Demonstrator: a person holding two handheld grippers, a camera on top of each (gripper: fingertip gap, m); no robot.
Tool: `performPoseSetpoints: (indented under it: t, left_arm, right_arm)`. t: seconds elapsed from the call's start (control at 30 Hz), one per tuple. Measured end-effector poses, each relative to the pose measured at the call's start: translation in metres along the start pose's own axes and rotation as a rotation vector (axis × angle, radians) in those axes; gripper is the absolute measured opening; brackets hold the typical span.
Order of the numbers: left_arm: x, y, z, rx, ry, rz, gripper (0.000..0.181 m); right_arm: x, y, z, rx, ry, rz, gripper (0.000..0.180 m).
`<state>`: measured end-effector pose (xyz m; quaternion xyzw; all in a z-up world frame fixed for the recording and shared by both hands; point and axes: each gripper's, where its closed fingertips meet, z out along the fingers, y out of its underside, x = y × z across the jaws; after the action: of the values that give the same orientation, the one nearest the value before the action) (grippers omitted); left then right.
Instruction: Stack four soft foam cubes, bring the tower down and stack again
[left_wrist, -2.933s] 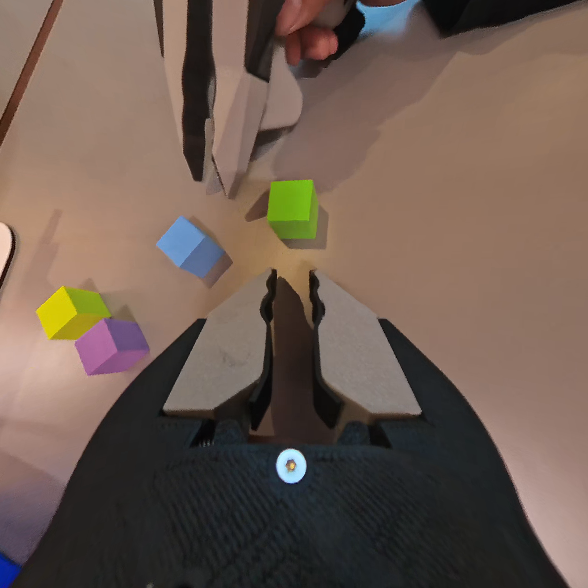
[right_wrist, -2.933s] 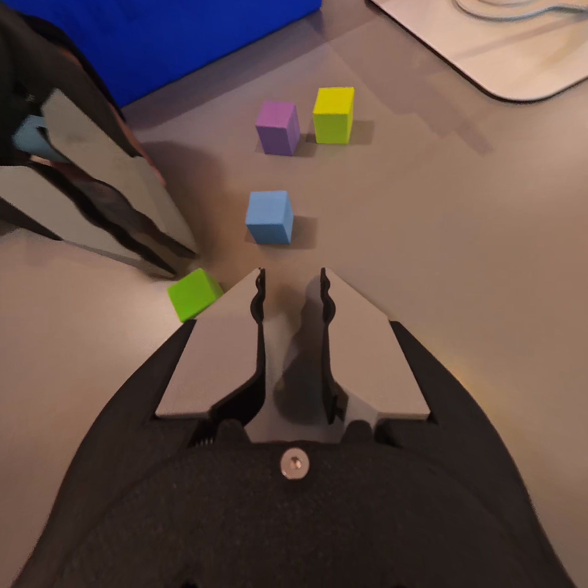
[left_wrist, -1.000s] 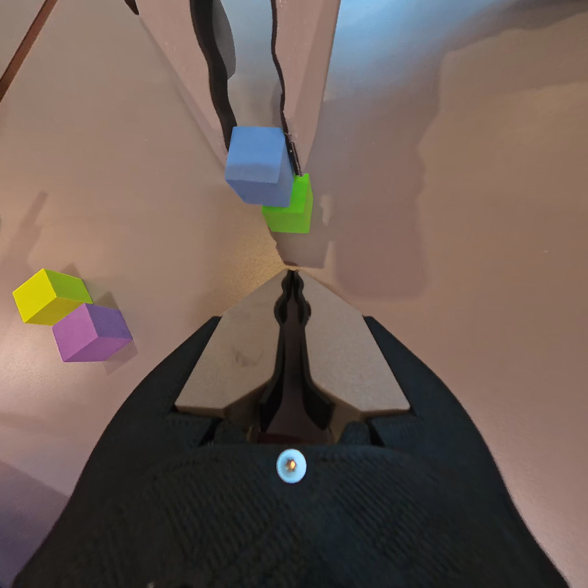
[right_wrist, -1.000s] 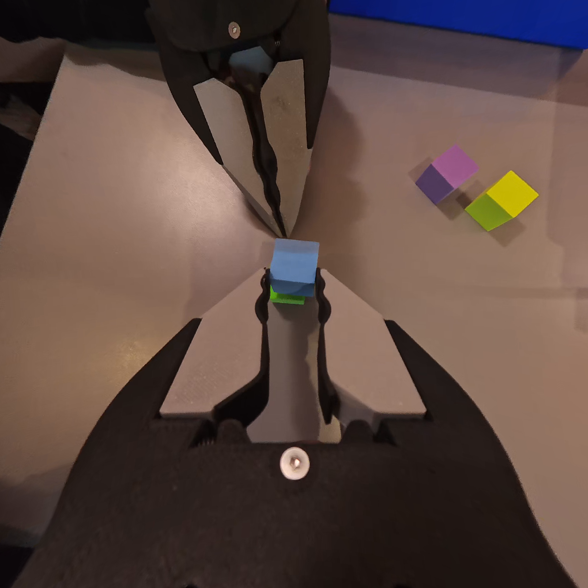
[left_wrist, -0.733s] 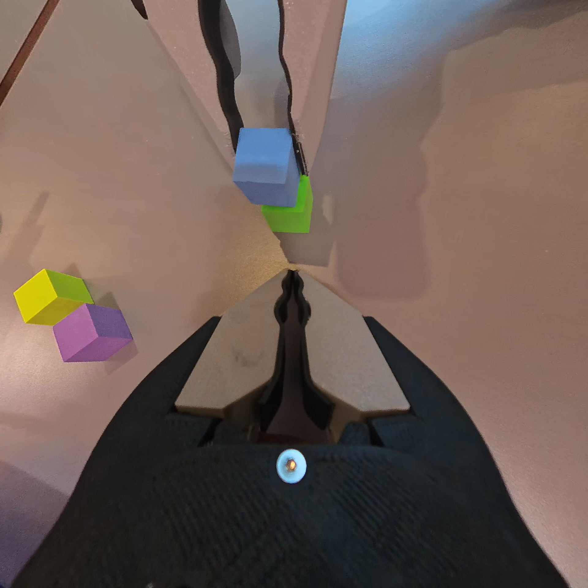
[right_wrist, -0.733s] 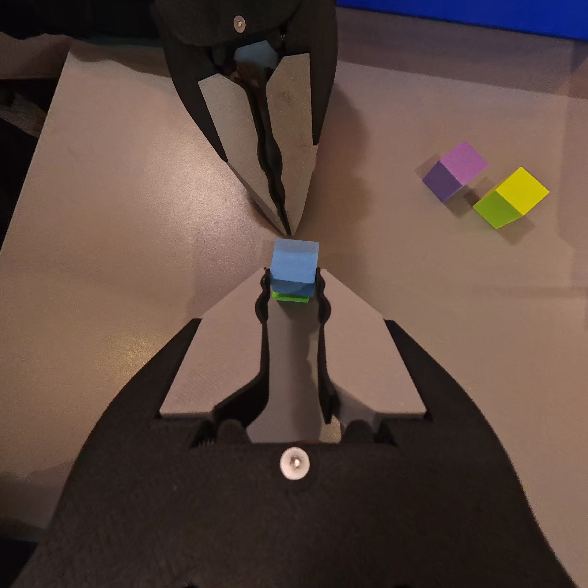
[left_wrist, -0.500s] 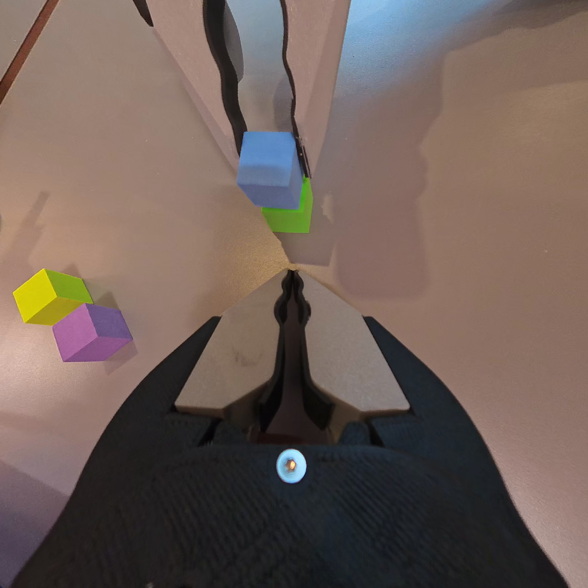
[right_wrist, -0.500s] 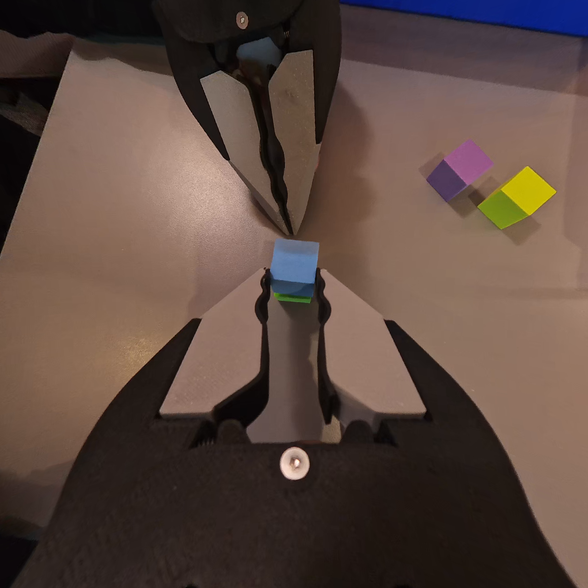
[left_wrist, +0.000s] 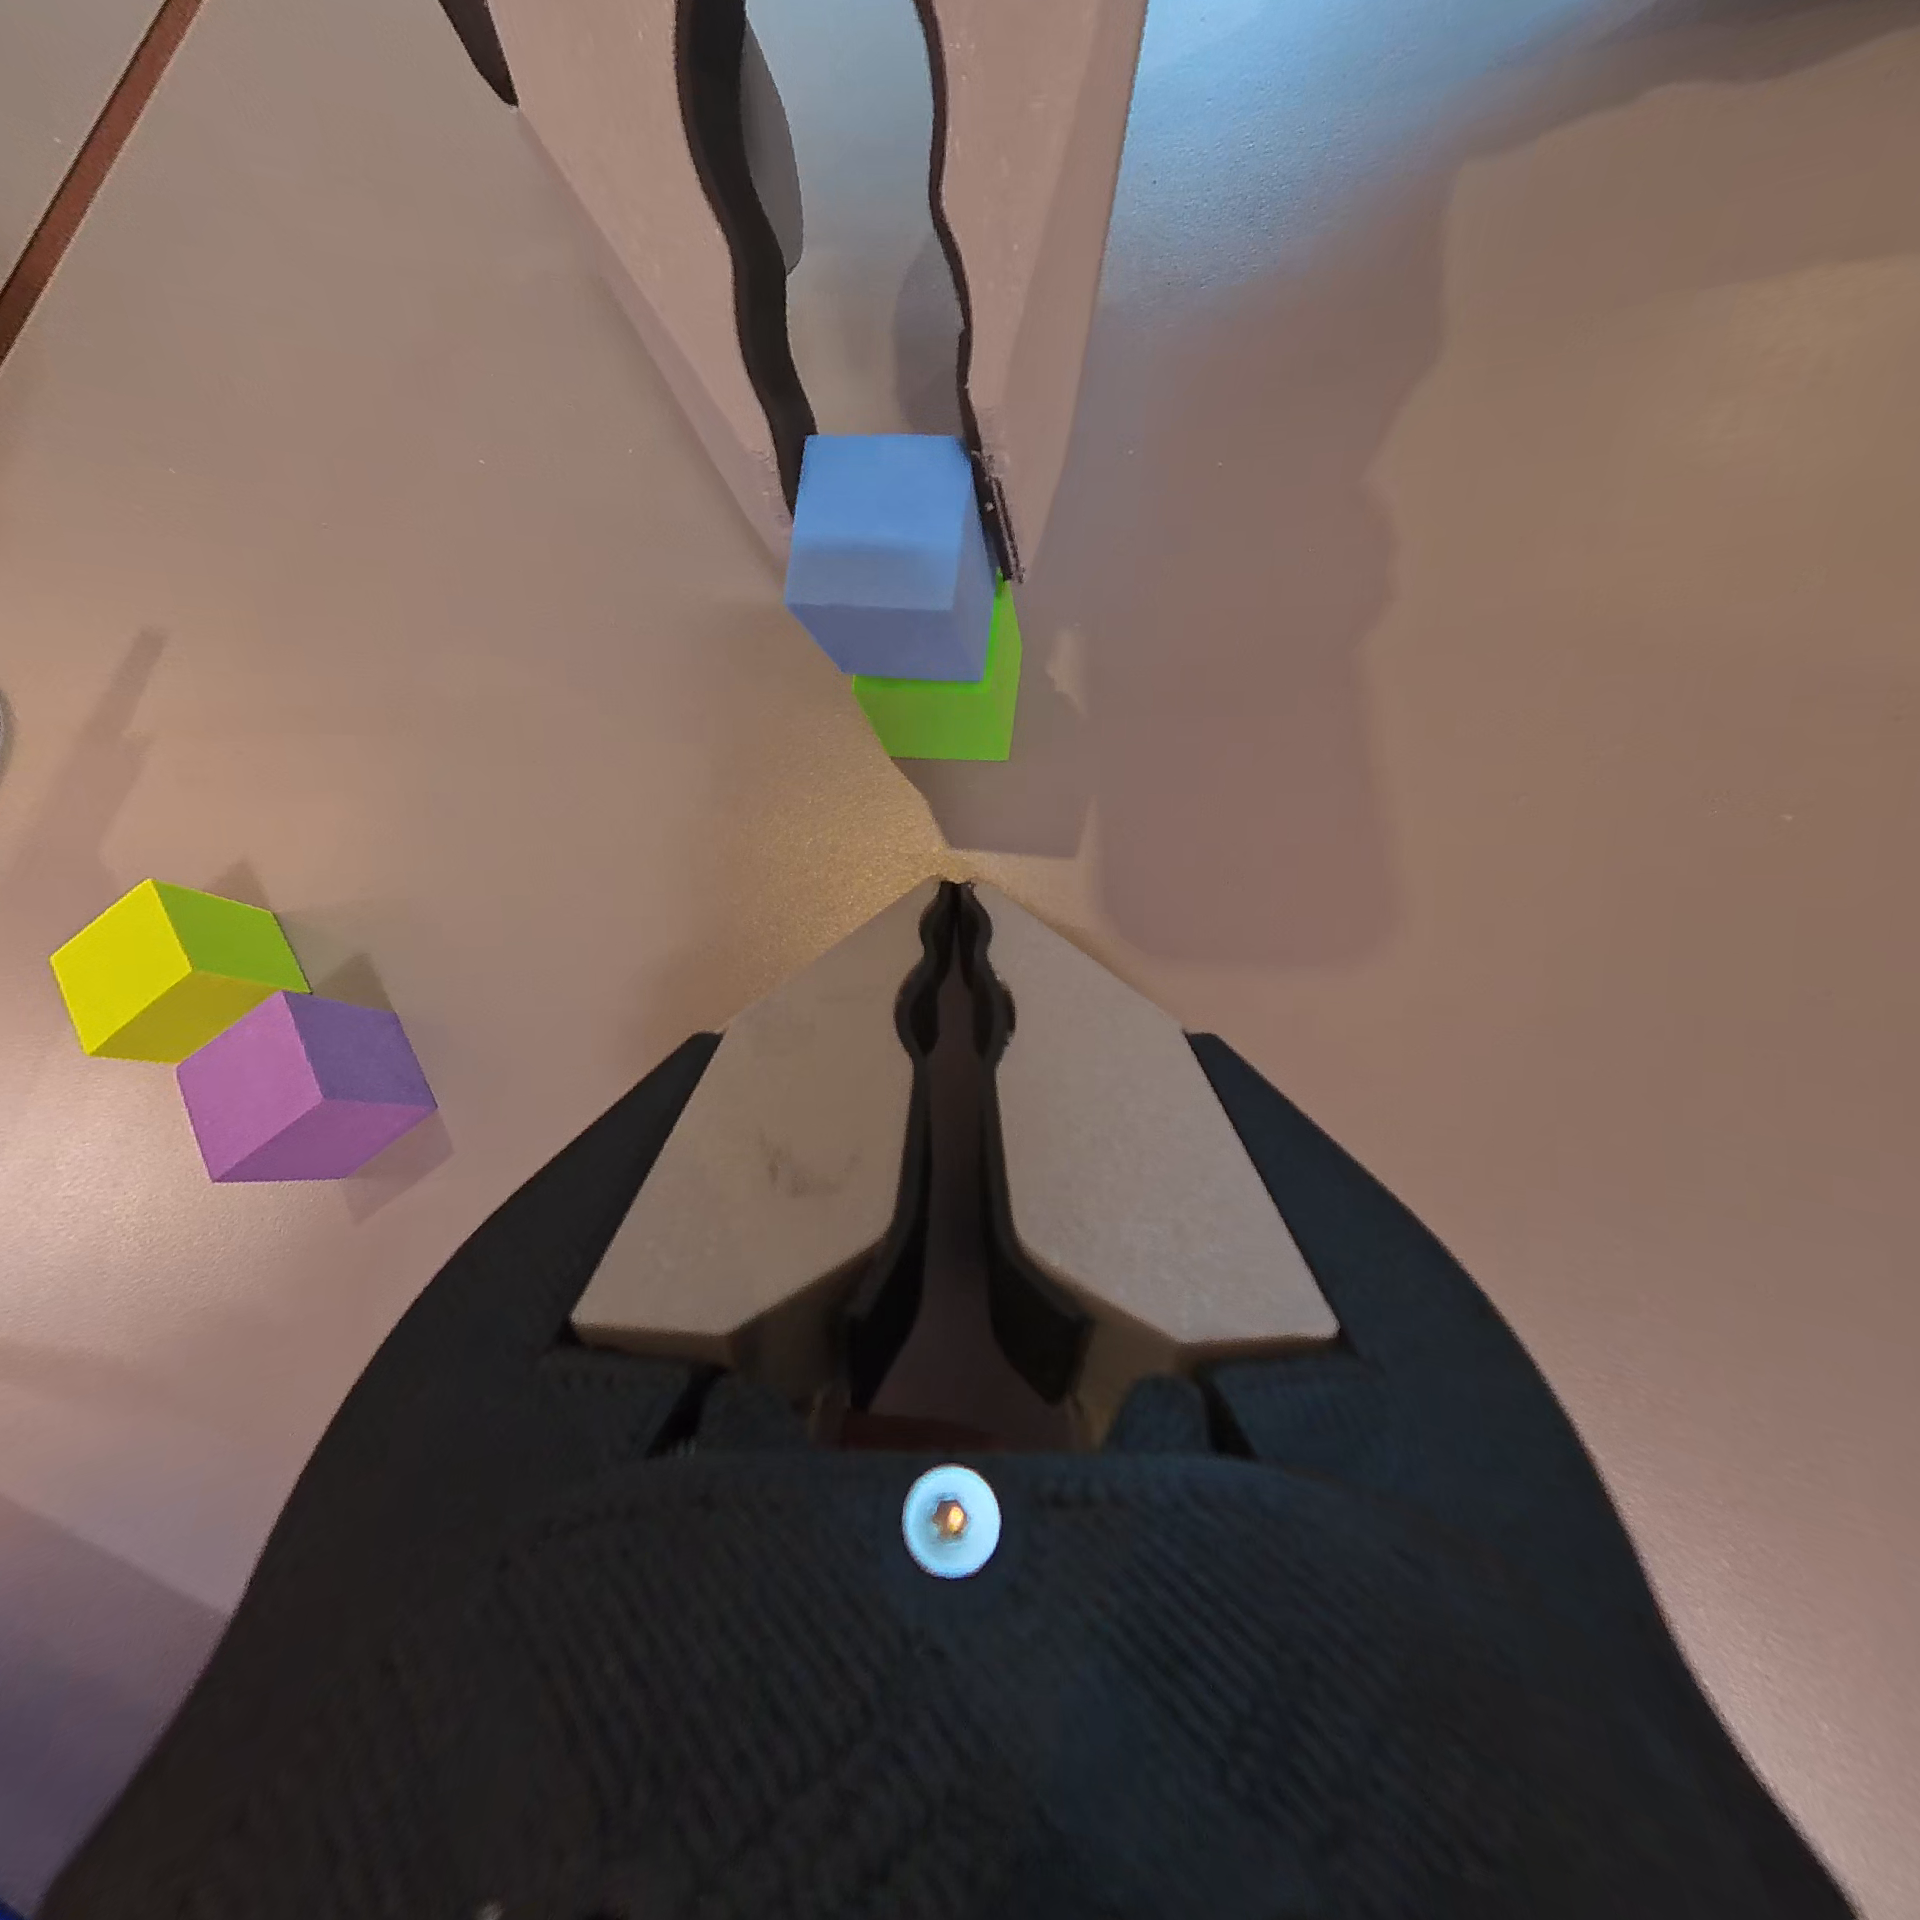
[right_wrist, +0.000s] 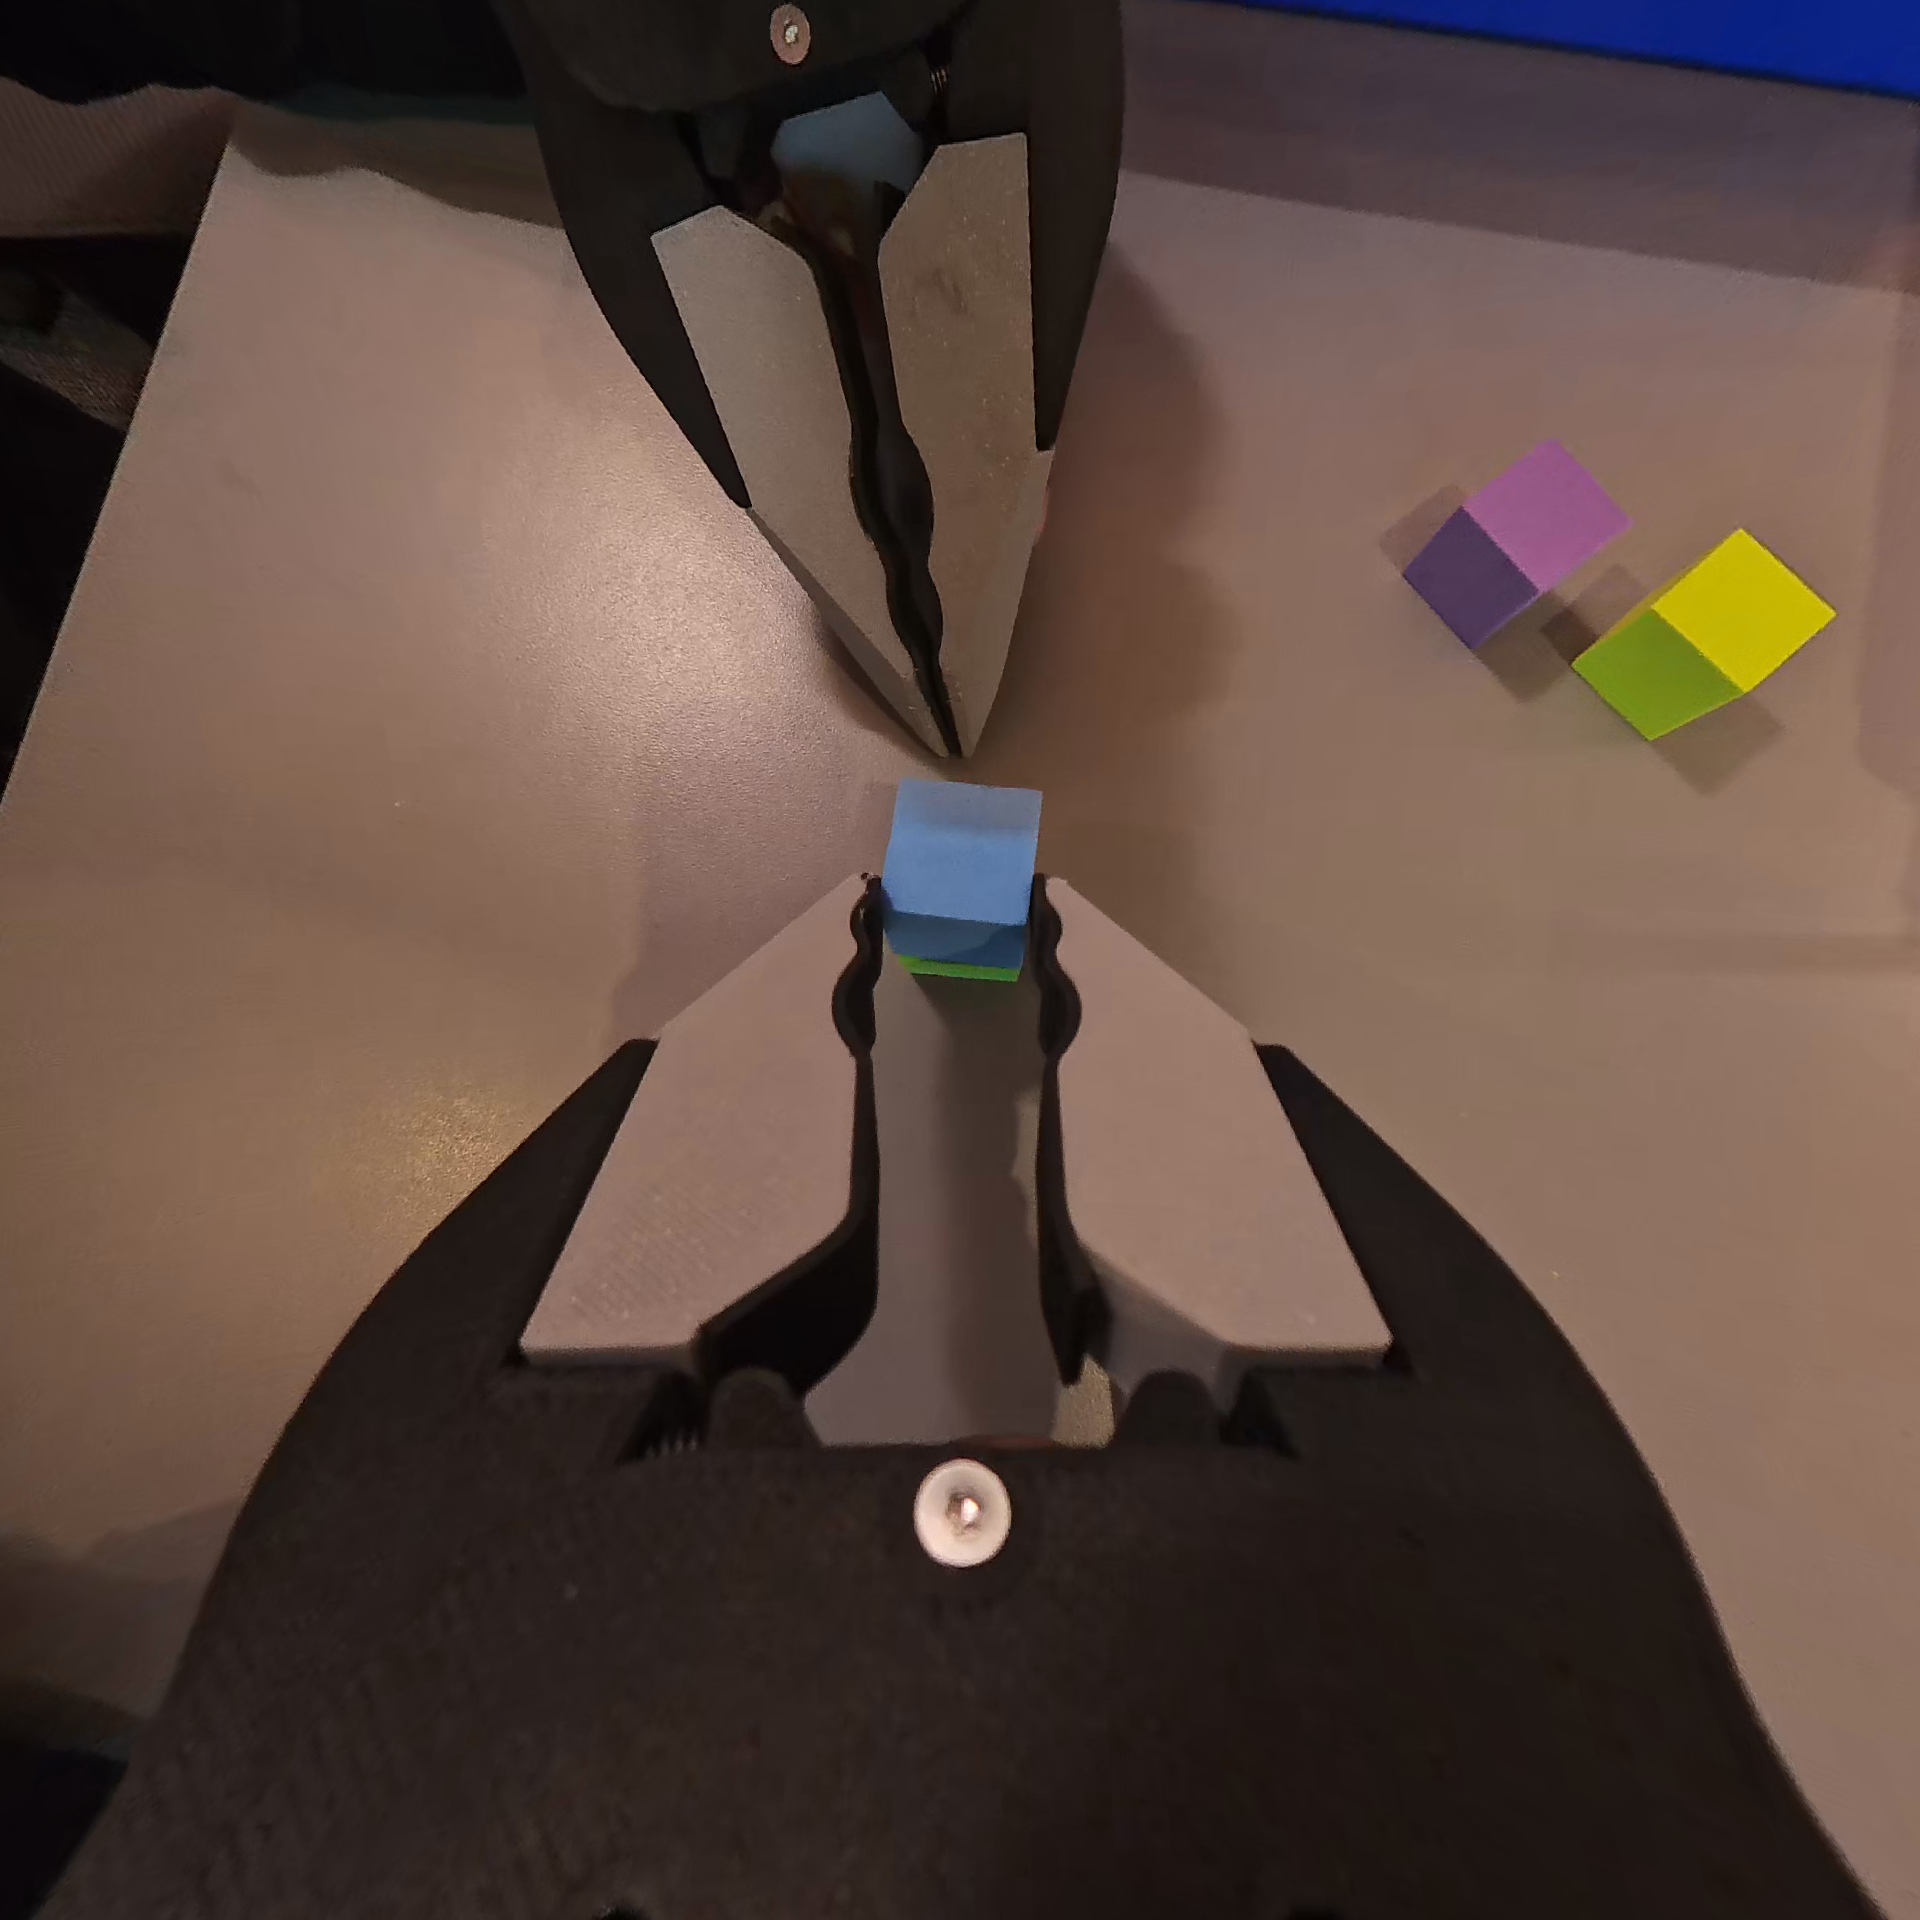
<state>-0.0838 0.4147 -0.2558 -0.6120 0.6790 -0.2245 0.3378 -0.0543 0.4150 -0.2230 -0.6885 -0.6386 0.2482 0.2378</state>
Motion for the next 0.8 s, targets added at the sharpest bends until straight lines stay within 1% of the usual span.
performPoseSetpoints:
  t: [0.63, 0.8]
  left_arm:
    - [-0.0002, 0.0002, -0.0001, 0.0, -0.003, 0.003, 0.0]
    - [-0.0002, 0.0003, 0.0, 0.0, -0.003, 0.003, 0.0]
  right_arm:
    - [-0.0002, 0.0025, 0.002, -0.008, -0.003, 0.009, 0.026]
    - [-0.0018, -0.0015, -0.0018, 0.025, -0.023, 0.034, 0.033]
